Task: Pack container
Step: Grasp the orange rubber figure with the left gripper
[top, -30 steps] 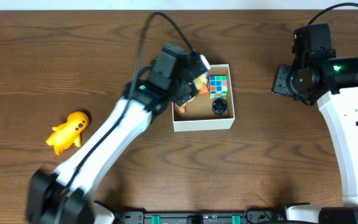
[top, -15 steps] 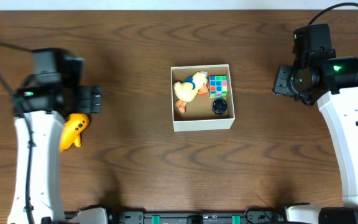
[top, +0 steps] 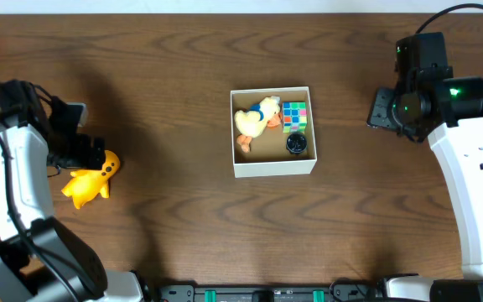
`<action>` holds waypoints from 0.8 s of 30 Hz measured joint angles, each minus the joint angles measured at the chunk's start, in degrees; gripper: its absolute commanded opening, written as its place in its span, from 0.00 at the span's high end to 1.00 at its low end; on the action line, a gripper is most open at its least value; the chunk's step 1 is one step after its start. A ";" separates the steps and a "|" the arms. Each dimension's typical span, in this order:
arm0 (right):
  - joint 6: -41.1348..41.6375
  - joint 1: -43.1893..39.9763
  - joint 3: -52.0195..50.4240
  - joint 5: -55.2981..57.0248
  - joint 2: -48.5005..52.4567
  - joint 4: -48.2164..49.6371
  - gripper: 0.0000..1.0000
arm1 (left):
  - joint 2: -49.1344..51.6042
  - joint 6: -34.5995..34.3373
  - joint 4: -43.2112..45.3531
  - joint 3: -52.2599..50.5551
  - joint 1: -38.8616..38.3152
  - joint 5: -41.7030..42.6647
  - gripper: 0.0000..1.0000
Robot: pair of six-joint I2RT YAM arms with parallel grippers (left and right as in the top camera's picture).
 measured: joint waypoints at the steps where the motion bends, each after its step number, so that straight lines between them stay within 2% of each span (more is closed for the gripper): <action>1: 0.00 0.00 0.00 0.00 0.00 0.00 0.46 | 0.72 1.36 0.02 0.00 0.00 0.02 0.02; 8: -0.04 0.00 0.00 0.00 0.00 -0.04 0.46 | 5.31 6.34 1.79 -0.15 0.00 -3.54 0.02; 24: -0.44 0.00 0.00 0.00 0.00 -0.70 0.45 | 10.97 9.16 4.33 -0.63 0.00 -6.21 0.02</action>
